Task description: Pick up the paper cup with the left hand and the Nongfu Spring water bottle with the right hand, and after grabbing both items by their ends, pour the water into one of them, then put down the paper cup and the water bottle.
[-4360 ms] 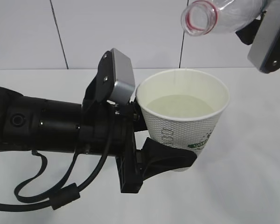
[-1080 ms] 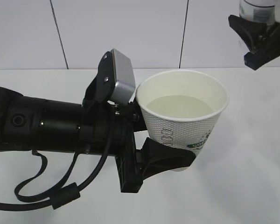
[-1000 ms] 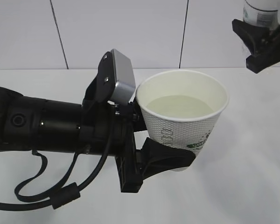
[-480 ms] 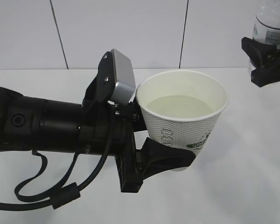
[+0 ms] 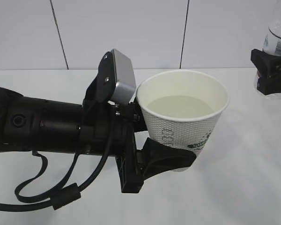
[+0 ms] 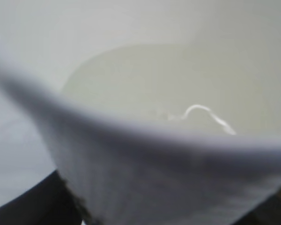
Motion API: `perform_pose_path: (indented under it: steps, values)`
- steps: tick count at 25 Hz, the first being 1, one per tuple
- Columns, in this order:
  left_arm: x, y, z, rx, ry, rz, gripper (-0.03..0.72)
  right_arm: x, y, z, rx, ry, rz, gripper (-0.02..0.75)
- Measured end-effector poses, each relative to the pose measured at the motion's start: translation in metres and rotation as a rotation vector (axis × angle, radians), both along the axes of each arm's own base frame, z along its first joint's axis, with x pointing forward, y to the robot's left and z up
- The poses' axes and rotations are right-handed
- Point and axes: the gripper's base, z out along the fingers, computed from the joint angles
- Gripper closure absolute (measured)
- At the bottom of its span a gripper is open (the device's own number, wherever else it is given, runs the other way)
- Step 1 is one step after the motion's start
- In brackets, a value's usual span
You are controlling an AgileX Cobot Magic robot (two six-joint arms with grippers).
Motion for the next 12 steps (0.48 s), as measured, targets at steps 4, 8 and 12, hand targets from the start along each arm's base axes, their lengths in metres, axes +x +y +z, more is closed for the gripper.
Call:
perform_pose_path:
  steps: [4,8,12]
  values:
    - [0.0,0.0,0.0,-0.001,0.001,0.004,0.181,0.001,-0.001,-0.002,0.015,0.01,-0.014,0.245]
    - [0.0,0.0,0.0,-0.001,0.001,0.004,0.181,0.004,-0.002,-0.008,0.03,0.036,-0.032,0.245]
    - [0.0,0.0,0.0,-0.001,0.001,0.004,0.181,0.005,-0.004,-0.01,0.05,0.044,-0.053,0.245]
